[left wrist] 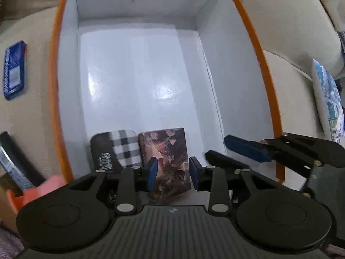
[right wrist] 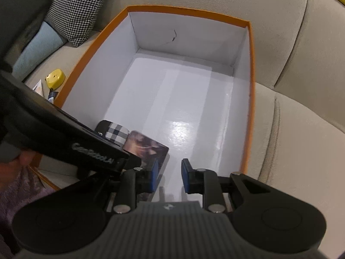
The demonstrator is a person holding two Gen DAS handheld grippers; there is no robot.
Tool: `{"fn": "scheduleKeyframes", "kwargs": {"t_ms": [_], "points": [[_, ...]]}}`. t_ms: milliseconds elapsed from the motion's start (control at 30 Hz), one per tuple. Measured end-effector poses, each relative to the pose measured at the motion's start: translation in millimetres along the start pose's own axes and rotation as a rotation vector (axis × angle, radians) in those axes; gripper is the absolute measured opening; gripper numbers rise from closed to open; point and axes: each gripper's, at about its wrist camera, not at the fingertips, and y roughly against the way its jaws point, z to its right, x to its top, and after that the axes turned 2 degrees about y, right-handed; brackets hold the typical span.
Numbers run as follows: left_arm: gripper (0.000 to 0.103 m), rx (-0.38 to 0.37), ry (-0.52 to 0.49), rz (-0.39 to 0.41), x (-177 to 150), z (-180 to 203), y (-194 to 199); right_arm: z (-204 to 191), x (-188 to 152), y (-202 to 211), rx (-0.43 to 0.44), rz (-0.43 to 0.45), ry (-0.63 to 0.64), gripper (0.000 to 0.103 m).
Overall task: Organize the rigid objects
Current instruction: 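Lower the photo card pack into the box and open the left gripper, then grasp the white Vaseline tube with the left gripper while the right grasps the black deodorant can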
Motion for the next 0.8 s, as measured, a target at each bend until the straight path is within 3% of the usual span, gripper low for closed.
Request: {"fn": "scheduleKeyframes", "kwargs": {"t_ms": [300,533,667,800], "points": [[0.038,0.014,-0.087,0.17,8,-13,50,-7,23,-30,0.075,-0.033,-0.064,0.032],[0.038,-0.021,-0.047,0.227,7,-39,81,-11,41,-69,0.072,-0.093,-0.103,0.032],[0.038,-0.017,-0.025,0.245,8,-54,88,-13,41,-72,0.104,-0.121,-0.103,0.025],[0.038,-0.01,-0.01,0.256,8,-68,97,-15,39,-68,0.086,-0.118,-0.088,0.025]]}}
